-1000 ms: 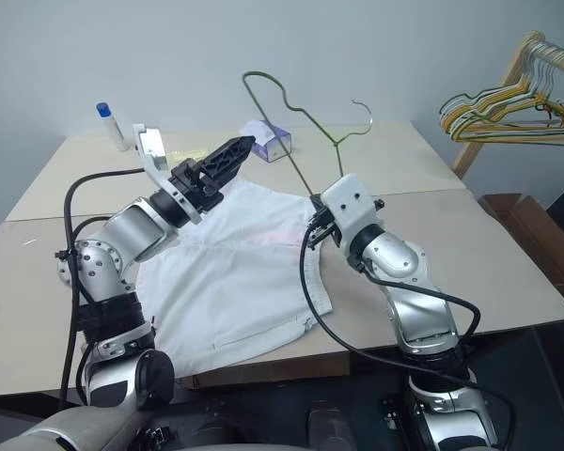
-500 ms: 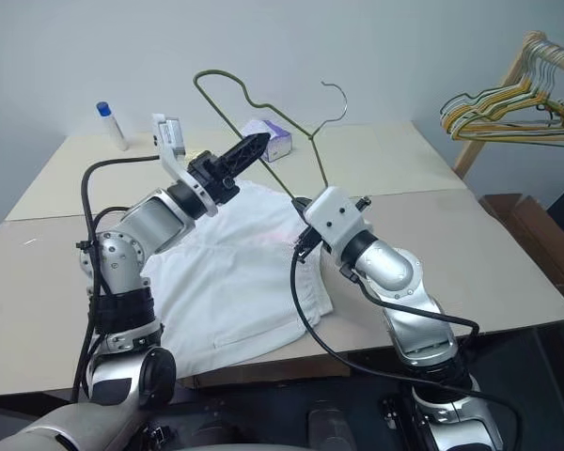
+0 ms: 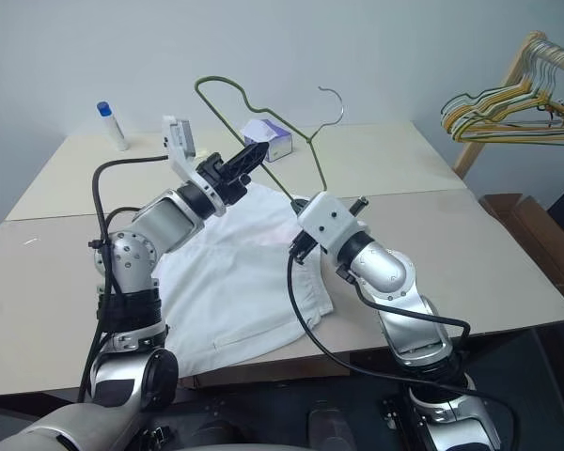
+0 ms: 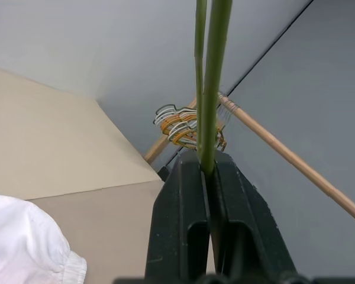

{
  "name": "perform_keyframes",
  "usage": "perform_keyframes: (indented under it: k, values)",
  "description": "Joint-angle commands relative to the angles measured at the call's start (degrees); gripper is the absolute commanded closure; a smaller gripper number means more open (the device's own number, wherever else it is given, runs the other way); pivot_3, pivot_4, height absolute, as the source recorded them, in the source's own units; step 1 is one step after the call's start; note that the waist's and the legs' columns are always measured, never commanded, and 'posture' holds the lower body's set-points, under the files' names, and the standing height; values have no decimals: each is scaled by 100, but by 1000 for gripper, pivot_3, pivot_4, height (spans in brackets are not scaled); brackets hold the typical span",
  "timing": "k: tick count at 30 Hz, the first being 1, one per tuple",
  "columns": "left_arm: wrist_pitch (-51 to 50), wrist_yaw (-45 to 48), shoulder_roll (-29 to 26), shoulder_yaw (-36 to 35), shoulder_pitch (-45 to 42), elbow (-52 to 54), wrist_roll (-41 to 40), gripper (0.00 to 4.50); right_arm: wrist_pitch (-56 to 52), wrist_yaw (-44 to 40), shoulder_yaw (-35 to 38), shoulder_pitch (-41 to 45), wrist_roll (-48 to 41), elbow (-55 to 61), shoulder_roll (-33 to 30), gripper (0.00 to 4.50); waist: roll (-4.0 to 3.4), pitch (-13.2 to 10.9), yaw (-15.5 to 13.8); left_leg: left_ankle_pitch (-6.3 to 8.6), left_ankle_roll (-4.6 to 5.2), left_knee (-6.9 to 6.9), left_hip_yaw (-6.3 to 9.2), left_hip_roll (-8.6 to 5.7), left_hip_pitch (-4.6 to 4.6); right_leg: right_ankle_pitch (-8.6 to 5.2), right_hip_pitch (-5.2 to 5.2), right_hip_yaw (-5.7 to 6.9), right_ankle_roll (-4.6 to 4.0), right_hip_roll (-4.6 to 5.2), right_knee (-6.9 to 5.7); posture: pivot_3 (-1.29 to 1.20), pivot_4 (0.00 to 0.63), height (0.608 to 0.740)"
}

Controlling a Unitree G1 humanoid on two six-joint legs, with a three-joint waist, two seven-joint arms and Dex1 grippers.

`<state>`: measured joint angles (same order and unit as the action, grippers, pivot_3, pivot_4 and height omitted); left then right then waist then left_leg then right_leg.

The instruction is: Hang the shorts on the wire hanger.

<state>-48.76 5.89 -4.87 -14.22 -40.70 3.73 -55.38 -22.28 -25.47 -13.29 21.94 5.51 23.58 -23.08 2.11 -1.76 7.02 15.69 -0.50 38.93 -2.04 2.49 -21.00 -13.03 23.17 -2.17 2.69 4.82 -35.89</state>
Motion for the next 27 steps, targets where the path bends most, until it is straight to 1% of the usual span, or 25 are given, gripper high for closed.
perform_keyframes:
  k: [1, 4, 5, 9, 10, 12, 14, 16, 17, 20, 23, 25, 27]
  values:
    - [256, 127, -35, -25, -57, 94, 103, 4500, 311, -48, -76, 149, 263, 132, -137, 3052, 0, 0, -2, 0, 0, 0, 0, 0, -1, 0, 0, 1, 0, 0, 0, -98, 0, 740]
    - [403, 273, -21, -50, -14, 145, 136, 4500, 456, 161, -128, 207, 570, 47, -98, 1979, 0, 0, -2, 0, 0, 0, 0, 0, -3, 0, 1, 2, 0, 0, 1, -97, 0, 740]
    - [532, 412, -65, -30, 5, 143, 210, 4500, 428, 86, -64, 220, 445, 52, -61, 1704, 0, 0, -4, 0, 0, 0, 0, 0, -3, 0, 1, 1, 0, 0, 2, -99, 0, 740]
    - [754, 1092, -421, -24, 30, 42, 326, 4500, 223, -329, 361, 196, -252, 253, -51, 1704, 0, 0, 8, 0, 0, 0, 0, 0, -2, 0, 1, 2, 0, 0, 1, -99, 0, 740]
    - [805, 1452, -604, -3, 60, 30, 347, 4500, 17, -512, 542, 184, -566, 332, -92, 1704, 0, 0, 7, 0, 0, 0, 0, 0, -2, 0, 1, 2, 0, 0, 1, -99, 0, 740]
    - [1071, 2644, -1156, 168, 235, 97, 501, 4500, -734, -1016, 1058, 187, -1548, 537, -221, 1704, -1, -1, 14, 0, 0, 0, 0, 0, -3, 0, 1, 3, 0, 0, 2, -95, 0, 740]
    - [1382, 3704, -1643, 312, 395, 99, 639, 4500, -1531, -1461, 1683, 294, -2763, 636, -323, 1704, -3, -2, 23, 0, 0, -2, 0, 2, -2, 0, 1, 3, 0, 0, 1, -95, 0, 740]
    - [1511, 4494, -1997, 301, 406, -76, 595, 4500, -2098, -1847, 2046, 396, -3487, 549, -627, 1704, -4, -3, 13, 0, 0, -1, 0, 3, -3, 0, 1, 7, 0, 0, 3, -98, 0, 740]
    - [1501, 4988, -2202, 226, 357, -225, 471, 4500, -2486, -2262, 2116, 444, -3846, 362, -966, 1704, -4, -3, 2, 0, 0, 1, -1, 4, -4, 0, 1, 8, -1, 0, 2, -99, 0, 740]
    - [1394, 5947, -2553, 13, 147, -627, 135, 4500, -2853, -3146, 2095, 480, -4466, -68, -1613, 1704, -5, -4, -16, 0, 1, 1, -1, 5, -3, -3, -4, 15, -4, 0, 6, -98, 0, 740]
    - [1233, 6390, -2665, -305, -124, -989, -267, 4500, -3164, -3710, 2013, 652, -5008, -600, -1803, 1704, -4, -5, -9, 1, 1, 2, 0, 7, -4, -5, -4, 16, -5, -1, 6, -92, 0, 740]
    - [1205, 6532, -2683, -460, -236, -1149, -408, 4500, -3197, -3895, 1796, 759, -5031, -810, -1829, 1704, -5, -5, 9, 1, 2, 2, 0, 6, -4, -4, -4, 13, -3, -1, 5, -90, 0, 740]
    - [1124, 6557, -2657, -600, -307, -1240, -572, 4500, -3084, -3882, 1533, 857, -4907, -972, -1682, 1704, -5, -5, 20, 1, 3, 1, -1, 7, -4, -4, -2, 10, -2, -3, 5, -89, 0, 740]
